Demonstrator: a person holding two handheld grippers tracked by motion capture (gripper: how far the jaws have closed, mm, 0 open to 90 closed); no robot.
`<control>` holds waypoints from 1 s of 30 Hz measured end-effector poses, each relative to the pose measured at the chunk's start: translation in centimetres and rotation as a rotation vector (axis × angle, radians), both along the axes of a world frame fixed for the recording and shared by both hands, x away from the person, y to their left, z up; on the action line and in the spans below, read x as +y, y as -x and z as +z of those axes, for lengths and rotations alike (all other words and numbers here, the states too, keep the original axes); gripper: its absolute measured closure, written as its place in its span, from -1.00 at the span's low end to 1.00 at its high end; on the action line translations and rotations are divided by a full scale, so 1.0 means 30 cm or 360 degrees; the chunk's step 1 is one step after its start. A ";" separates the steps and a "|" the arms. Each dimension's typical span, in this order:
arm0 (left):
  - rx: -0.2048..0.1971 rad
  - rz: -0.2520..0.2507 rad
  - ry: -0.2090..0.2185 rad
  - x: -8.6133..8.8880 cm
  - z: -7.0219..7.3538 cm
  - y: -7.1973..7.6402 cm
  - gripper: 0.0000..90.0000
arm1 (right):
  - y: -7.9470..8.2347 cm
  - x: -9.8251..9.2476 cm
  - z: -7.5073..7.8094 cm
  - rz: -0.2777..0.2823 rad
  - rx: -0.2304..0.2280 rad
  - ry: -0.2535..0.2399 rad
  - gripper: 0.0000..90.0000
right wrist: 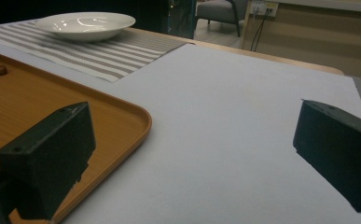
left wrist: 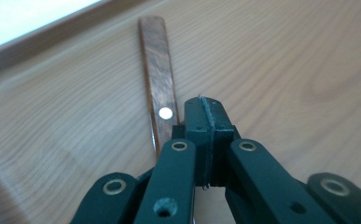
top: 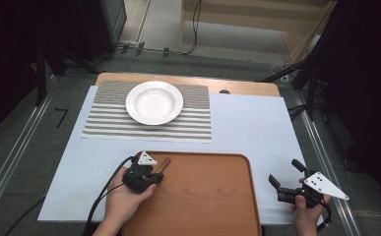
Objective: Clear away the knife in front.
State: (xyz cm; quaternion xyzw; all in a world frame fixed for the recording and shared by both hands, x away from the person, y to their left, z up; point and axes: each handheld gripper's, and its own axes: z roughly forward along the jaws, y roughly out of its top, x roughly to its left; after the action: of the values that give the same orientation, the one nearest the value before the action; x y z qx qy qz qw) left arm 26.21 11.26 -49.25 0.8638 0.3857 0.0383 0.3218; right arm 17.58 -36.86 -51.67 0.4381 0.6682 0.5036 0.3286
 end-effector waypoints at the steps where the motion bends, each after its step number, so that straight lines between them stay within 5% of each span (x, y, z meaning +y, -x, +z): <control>1: -0.0002 0.0017 0.0000 0.005 0.001 -0.002 1.00 | 0.000 0.000 0.000 0.0000 -0.0001 -0.0001 -1.00; 15: 0.0016 0.0106 0.0003 0.126 0.007 -0.006 1.00 | -0.001 0.004 0.000 -0.0003 0.0007 0.0006 -1.00; 26: 0.0011 0.0127 0.0016 0.158 0.012 0.002 1.00 | -0.002 0.003 -0.001 -0.0003 0.0007 0.0008 -1.00; 30: -0.0047 0.0096 0.0105 0.169 0.015 0.006 0.98 | -0.001 0.004 -0.001 -0.0003 0.0006 0.0007 -1.00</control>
State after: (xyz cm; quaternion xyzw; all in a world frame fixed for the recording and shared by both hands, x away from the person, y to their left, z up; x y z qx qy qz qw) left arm 26.03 16.34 -48.79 0.8401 0.4079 0.0479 0.3544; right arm 17.62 -36.76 -51.69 0.4389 0.6697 0.5008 0.3287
